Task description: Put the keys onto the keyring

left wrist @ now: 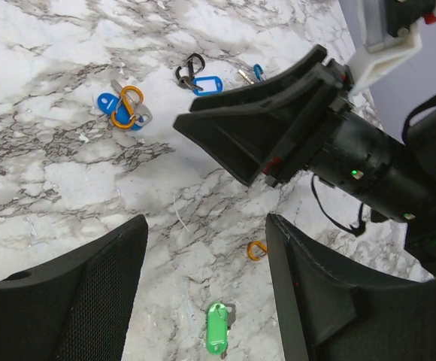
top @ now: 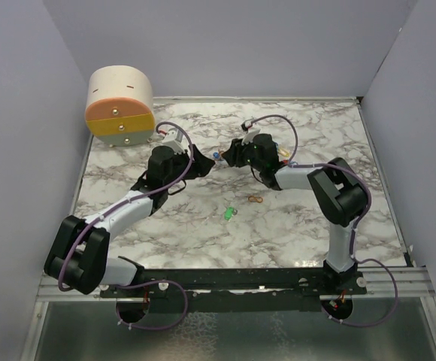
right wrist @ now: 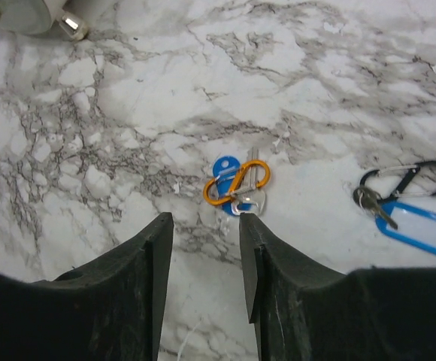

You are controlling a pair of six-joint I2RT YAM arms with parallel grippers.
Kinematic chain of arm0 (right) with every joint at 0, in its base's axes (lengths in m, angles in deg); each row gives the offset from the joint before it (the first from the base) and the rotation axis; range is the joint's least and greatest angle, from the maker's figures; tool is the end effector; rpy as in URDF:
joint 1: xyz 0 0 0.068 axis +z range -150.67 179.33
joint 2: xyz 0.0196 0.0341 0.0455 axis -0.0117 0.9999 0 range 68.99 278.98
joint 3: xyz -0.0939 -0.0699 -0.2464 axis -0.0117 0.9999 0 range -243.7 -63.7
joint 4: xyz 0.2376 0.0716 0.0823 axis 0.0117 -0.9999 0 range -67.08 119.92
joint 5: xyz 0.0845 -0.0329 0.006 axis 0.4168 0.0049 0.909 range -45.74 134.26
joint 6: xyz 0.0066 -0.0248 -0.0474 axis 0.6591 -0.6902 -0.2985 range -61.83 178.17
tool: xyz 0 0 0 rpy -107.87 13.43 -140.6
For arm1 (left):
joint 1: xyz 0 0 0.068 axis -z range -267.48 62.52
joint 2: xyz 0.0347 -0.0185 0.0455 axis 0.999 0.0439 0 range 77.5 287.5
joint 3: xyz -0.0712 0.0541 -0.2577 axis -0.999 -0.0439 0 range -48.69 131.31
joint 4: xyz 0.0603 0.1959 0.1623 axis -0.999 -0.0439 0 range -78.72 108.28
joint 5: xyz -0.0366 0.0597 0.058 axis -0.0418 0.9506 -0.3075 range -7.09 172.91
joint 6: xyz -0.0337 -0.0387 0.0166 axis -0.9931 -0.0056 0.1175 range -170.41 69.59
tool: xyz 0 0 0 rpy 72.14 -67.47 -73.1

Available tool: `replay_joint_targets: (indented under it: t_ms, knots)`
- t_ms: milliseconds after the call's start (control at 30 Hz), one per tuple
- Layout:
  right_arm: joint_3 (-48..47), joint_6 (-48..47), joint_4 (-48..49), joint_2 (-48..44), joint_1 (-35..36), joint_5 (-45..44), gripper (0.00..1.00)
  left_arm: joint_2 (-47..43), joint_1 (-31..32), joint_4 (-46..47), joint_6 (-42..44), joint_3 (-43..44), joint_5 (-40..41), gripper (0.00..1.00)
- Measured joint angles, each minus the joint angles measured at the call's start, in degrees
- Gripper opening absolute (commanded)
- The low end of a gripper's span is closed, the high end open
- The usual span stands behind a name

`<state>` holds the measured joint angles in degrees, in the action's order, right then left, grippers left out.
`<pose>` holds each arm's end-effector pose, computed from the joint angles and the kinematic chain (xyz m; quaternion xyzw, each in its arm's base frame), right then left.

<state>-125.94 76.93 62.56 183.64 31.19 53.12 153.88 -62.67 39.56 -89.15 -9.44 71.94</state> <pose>0.3622 0.2315 0.1590 -0.1372 0.8052 0.3023 0.4914 0.2642 -0.1297 0.2402 -0.0390 0.7953 -0.3808 0.4700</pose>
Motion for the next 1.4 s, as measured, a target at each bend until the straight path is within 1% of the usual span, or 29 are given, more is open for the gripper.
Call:
replay_joint_targets:
  t_ms: [133, 200, 300, 400, 633, 833, 1000, 1200, 1400]
  knots:
    - [6.3, 0.1, -0.7, -5.8, 0.0, -0.7, 0.43, -0.3, 0.0, 0.0, -0.2, -1.0, 0.0, 0.66]
    - [9.6, 0.3, -1.8, -9.7, 0.0, -1.7, 0.48, -0.6, 0.1, 0.0, -0.2, -1.8, 0.1, 0.66]
    - [12.8, 0.5, -4.9, -15.3, 0.0, -3.2, 0.5, -1.3, 0.5, 0.0, -0.2, -3.4, 0.7, 0.66]
    - [13.9, 0.5, -9.8, -19.8, 0.0, -4.0, 0.51, -1.7, 1.9, -0.1, 0.1, -5.1, 1.8, 0.66]
    - [19.6, 1.1, -19.5, -31.3, 0.0, -5.7, 0.52, -1.4, 7.3, -1.7, 1.4, -6.2, 6.1, 0.66]
    - [25.9, 3.3, -24.5, -39.2, 0.0, -7.4, 0.52, 2.8, 15.2, -4.6, 3.3, -4.3, 11.9, 0.66]
    - [29.5, 6.5, -27.4, -41.2, 0.0, -8.0, 0.53, 6.1, 19.1, -6.2, 4.0, -2.7, 14.9, 0.66]
    - [33.7, 9.8, -26.7, -41.1, 0.0, -7.7, 0.58, 8.8, 20.0, -6.6, 4.2, -1.9, 16.5, 0.66]
    - [35.7, 12.0, -25.0, -38.3, 0.0, -6.9, 0.59, 8.9, 20.3, -6.5, 4.5, -1.6, 16.8, 0.66]
